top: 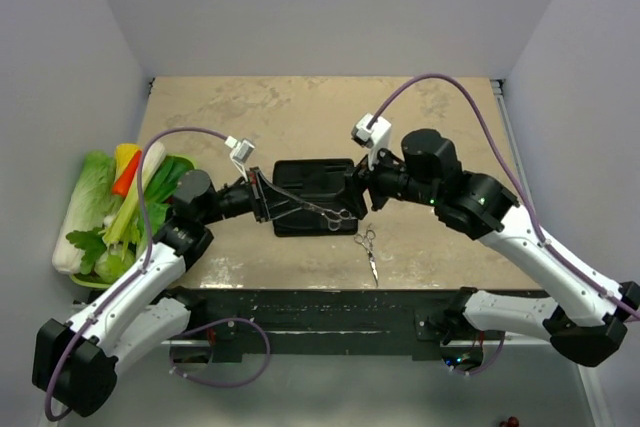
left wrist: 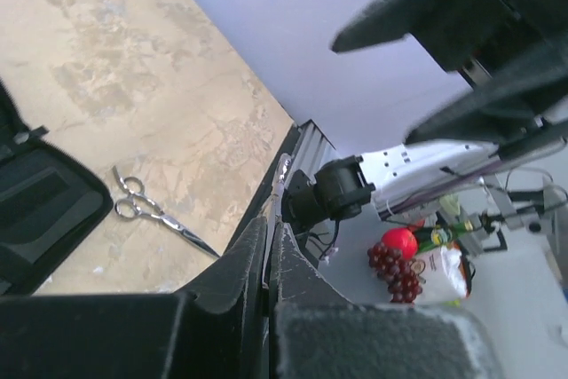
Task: Sort the hair-cutting tools
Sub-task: Pick up the scissors from the center of the board.
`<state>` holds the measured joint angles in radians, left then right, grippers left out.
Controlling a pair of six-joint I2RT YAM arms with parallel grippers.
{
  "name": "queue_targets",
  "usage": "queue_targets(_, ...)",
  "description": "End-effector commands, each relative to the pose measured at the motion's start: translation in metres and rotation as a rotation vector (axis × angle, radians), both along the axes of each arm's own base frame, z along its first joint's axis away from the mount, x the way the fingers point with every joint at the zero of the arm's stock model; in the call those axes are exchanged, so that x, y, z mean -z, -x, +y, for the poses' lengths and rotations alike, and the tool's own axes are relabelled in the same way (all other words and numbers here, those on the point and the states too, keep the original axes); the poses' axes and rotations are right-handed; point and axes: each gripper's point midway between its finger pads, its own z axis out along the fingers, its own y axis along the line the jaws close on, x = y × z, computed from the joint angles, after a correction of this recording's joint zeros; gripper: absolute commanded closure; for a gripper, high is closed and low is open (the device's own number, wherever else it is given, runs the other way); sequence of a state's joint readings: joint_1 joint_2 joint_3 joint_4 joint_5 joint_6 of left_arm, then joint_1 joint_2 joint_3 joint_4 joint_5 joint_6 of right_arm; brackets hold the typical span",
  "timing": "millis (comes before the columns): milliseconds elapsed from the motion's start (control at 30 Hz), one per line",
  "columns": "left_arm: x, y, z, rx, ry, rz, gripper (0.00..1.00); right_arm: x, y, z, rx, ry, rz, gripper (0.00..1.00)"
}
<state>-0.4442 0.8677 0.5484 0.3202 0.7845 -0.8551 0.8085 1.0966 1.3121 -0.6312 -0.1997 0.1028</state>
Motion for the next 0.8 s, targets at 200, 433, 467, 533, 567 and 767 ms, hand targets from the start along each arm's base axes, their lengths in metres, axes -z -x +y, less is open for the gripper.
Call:
queue_targets(200, -0.028, -0.029, 0.012, -0.243, -0.014, 0.178, 1.0, 0.03, 0.005, 0.028, 0.028, 0.244, -0.155, 0.31)
queue_targets(433, -0.025, -0.021, 0.015, -0.253, -0.005, 0.276, 1.0, 0.034, 0.007, 0.041, 0.014, 0.327, -0.297, 0.32)
queue_targets(467, -0.023, -0.02, 0.017, -0.258, -0.01, 0.286, 1.0, 0.032, 0.006, 0.041, 0.02, 0.329, -0.31, 0.32)
queue_targets(533, -0.026, -0.018, 0.018, -0.261, -0.01, 0.281, 1.0, 0.028, 0.003, 0.04, 0.028, 0.33, -0.344, 0.32)
queue_targets(567, -0.025, -0.017, 0.019, -0.263, -0.016, 0.289, 1.0, 0.026, 0.005, 0.042, 0.019, 0.326, -0.353, 0.33)
queue_targets(767, -0.031, -0.011, 0.021, -0.26, 0.0, 0.283, 1.0, 0.033, 0.008, 0.05, -0.023, 0.338, -0.352, 0.33)
